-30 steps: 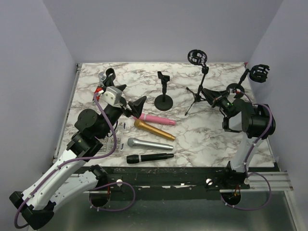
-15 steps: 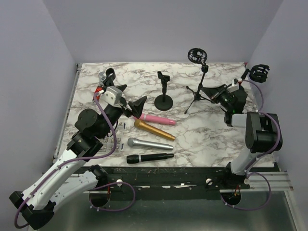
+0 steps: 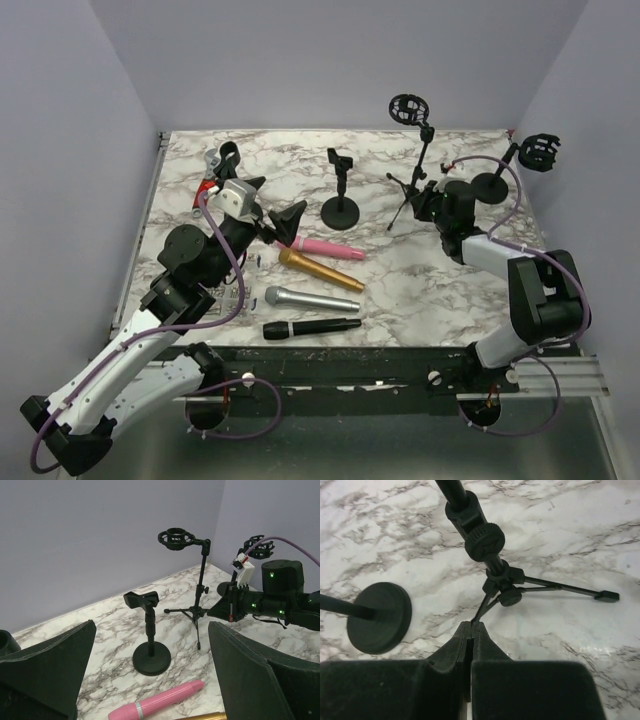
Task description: Remove the microphone from the stand
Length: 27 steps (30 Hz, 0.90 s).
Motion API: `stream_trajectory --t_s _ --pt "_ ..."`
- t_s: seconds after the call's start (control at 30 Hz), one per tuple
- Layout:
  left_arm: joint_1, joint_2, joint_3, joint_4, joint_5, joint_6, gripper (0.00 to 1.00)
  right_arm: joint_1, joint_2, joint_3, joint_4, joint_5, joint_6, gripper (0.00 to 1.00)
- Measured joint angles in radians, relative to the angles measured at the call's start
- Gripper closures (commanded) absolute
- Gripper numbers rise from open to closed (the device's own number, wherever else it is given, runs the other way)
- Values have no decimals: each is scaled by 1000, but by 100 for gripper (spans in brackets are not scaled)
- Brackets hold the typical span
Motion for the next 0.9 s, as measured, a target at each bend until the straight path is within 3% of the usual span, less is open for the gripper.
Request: stream_trajectory --t_s 0.17,0.27,0.4,0.5,0.67,0.9 --pt "0 0 0 -2 1 -1 2 18 -75 -6 -74 92 -63 97" --pt "0 0 0 -5 2 -3 1 0 -120 15 -117 96 -29 64" --pt "0 0 0 -6 3 -5 2 -68 -109 77 -148 -6 78 46" --pt "0 -2 0 -6 3 -6 1 -161 -60 108 -128 -159 213 41" --pt "-3 -2 0 -7 4 -7 1 -278 71 95 47 -417 499 40" --pt "-6 -2 0 -7 5 -7 1 -275 212 95 312 -612 787 41"
